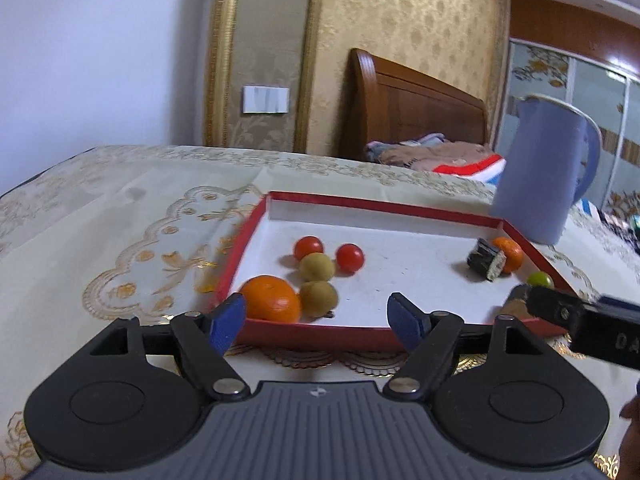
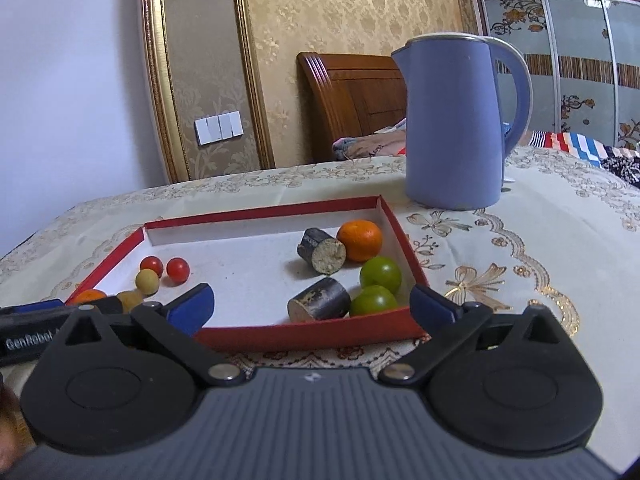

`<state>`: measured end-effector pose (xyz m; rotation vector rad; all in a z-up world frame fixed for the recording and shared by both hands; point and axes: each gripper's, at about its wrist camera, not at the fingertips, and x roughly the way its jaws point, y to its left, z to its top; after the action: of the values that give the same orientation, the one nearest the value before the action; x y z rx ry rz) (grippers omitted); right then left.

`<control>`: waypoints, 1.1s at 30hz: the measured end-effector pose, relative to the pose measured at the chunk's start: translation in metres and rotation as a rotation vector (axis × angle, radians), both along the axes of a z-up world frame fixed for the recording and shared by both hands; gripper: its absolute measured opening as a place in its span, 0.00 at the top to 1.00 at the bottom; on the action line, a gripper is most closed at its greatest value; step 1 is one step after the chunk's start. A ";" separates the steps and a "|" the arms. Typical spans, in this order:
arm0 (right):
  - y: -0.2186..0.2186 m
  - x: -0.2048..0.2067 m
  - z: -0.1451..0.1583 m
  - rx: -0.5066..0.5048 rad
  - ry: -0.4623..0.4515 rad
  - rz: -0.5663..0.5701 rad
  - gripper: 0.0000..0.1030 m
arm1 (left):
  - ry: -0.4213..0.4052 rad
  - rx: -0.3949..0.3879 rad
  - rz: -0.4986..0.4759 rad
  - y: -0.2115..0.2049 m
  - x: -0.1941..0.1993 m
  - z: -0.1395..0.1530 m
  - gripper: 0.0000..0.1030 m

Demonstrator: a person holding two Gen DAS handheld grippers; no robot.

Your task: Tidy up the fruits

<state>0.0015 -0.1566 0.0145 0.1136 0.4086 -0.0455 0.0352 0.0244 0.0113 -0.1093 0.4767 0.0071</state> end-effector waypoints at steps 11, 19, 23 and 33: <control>0.000 -0.005 0.000 0.002 -0.002 0.001 0.00 | -0.013 0.018 0.019 0.000 -0.006 0.001 0.24; 0.000 -0.005 -0.001 0.006 0.007 0.001 0.00 | -0.024 0.055 0.007 -0.005 -0.008 0.001 0.24; -0.001 -0.005 -0.001 0.007 0.007 0.001 0.00 | -0.023 0.056 0.006 -0.006 -0.008 0.001 0.24; -0.001 -0.006 -0.002 0.010 0.009 0.000 0.00 | -0.020 0.059 0.004 -0.006 -0.007 0.000 0.24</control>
<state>-0.0041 -0.1577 0.0122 0.1233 0.4180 -0.0438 0.0284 0.0183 0.0115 -0.0526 0.4560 0.0243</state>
